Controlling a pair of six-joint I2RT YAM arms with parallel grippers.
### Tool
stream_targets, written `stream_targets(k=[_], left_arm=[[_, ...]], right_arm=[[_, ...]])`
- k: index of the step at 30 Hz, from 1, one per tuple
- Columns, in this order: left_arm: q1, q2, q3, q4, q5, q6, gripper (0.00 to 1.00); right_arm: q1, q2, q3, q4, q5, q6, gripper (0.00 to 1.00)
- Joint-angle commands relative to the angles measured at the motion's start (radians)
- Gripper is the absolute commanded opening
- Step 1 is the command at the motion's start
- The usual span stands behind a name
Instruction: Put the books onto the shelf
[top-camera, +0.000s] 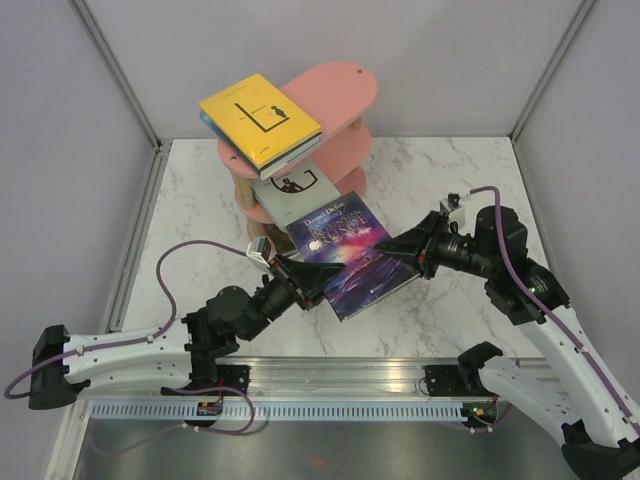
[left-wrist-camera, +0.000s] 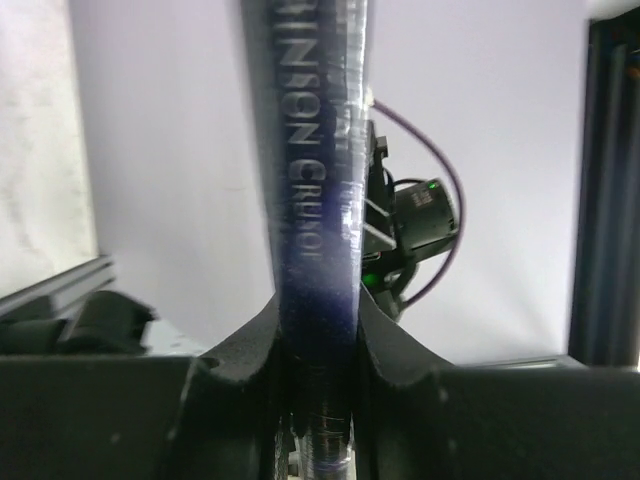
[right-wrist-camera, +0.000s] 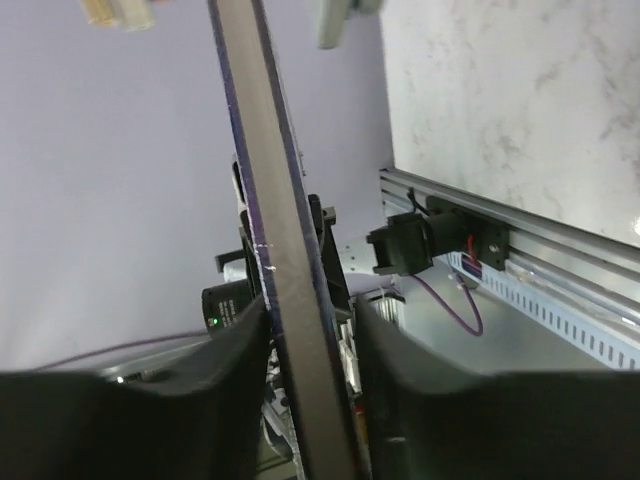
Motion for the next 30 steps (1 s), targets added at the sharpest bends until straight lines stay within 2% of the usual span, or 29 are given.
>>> stream_targets(k=[1,3,4,7,10,11,14,17,23,30], left_arm=[[-0.025,0.007,0.102,-0.006,-0.128,0.046,0.02],[-0.025,0.010,0.136,-0.049,-0.125,0.067,0.02],[-0.026,0.010,0.169,-0.084,-0.122,0.069,0.02],[-0.026,-0.005,0.202,-0.184,-0.112,0.075,0.03],[-0.025,-0.037,0.208,-0.266,-0.109,0.081,0.22],[-0.026,-0.065,0.211,-0.323,-0.109,0.090,0.37],[-0.026,-0.141,0.225,-0.418,-0.114,0.110,0.63],[-0.025,-0.218,0.235,-0.521,-0.128,0.147,0.73],[-0.025,-0.312,0.303,-0.688,-0.154,0.220,0.81],[-0.026,-0.333,0.482,-0.975,-0.178,0.302,0.89]], right_arm=[[0.010,0.004,0.129,0.094,-0.002,0.084,0.26],[0.010,0.012,0.154,0.081,0.012,0.071,0.12],[0.010,0.021,0.157,0.077,0.017,0.064,0.00],[0.010,0.039,0.165,0.074,0.049,0.046,0.00],[0.010,0.074,0.200,0.074,0.078,0.020,0.00],[0.010,0.085,0.227,0.074,0.093,0.009,0.00],[0.008,0.134,0.284,0.083,0.104,0.000,0.00],[0.007,0.186,0.343,0.095,0.112,-0.008,0.00],[-0.007,0.281,0.384,0.161,0.097,0.000,0.00],[-0.012,0.433,0.406,0.275,0.087,-0.009,0.00]])
